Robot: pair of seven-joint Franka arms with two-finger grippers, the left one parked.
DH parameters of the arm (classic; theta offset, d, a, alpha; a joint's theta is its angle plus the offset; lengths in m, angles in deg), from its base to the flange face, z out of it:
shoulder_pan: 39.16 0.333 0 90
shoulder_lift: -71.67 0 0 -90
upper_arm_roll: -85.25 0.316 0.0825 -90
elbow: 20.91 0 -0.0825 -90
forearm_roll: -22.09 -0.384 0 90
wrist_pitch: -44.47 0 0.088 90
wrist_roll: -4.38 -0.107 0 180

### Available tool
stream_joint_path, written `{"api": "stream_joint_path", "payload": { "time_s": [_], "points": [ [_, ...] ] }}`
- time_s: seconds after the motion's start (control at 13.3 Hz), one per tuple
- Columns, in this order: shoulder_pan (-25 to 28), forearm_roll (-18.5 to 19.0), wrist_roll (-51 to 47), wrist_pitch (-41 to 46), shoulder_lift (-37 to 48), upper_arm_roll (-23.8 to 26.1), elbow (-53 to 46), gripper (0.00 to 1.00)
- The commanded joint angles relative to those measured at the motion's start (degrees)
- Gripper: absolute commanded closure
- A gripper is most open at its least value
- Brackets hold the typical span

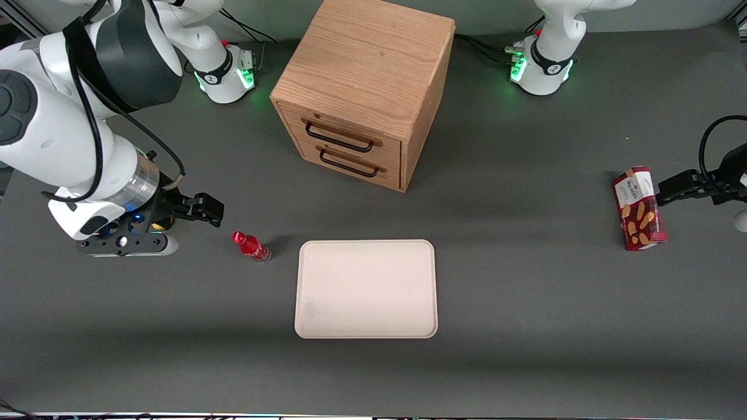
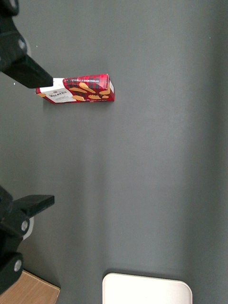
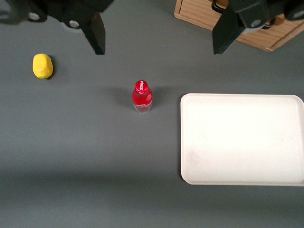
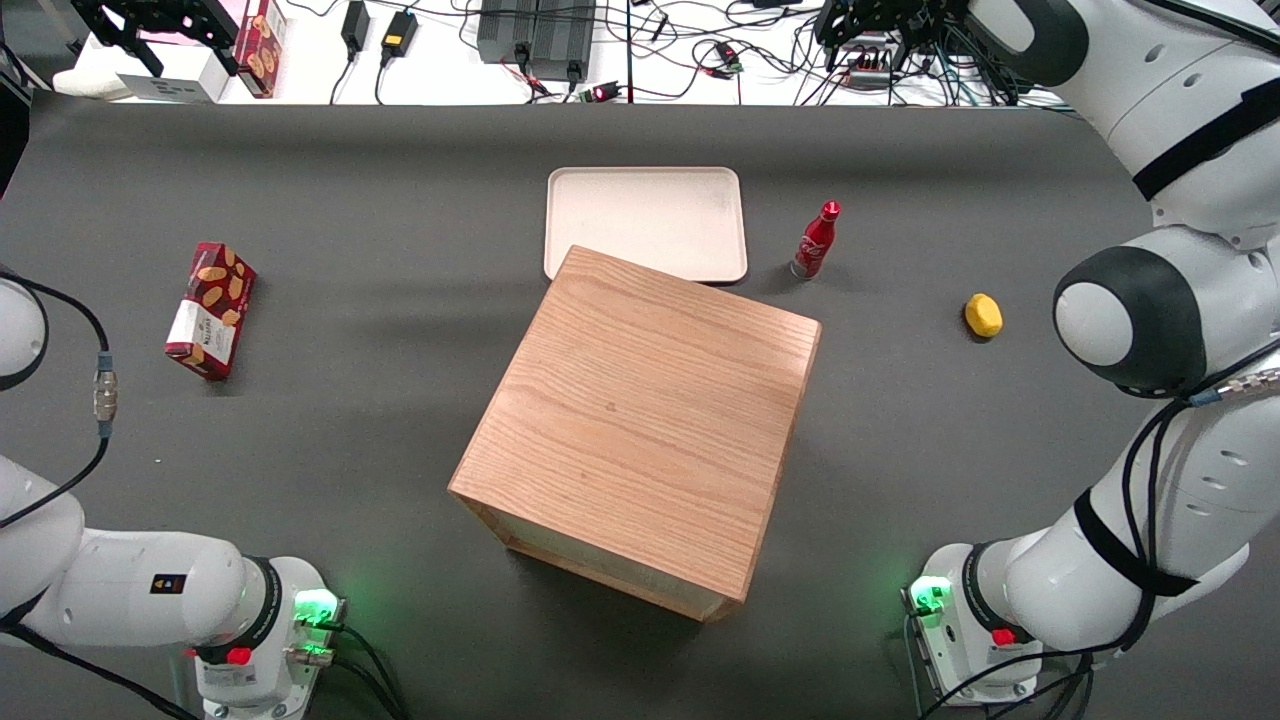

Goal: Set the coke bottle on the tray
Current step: 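Lower the open right gripper around the bottle's body and close it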

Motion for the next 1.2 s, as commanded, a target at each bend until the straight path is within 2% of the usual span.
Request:
{"api": "stream_joint_path", "payload": {
  "time_s": [0.0,0.22,0.75,1.12],
  "points": [
    [-0.3,-1.2,1.9,0.3,2.1,0.0,4.9,0.0],
    [-0.3,-1.3,1.7,-4.3,3.8,-0.1,12.1,0.0],
    [-0.3,-1.2,2.0,-31.0,10.5,-0.3,37.9,0.0],
    [-0.3,-1.2,2.0,-47.9,10.5,-0.3,50.2,0.0]
  ]
}}
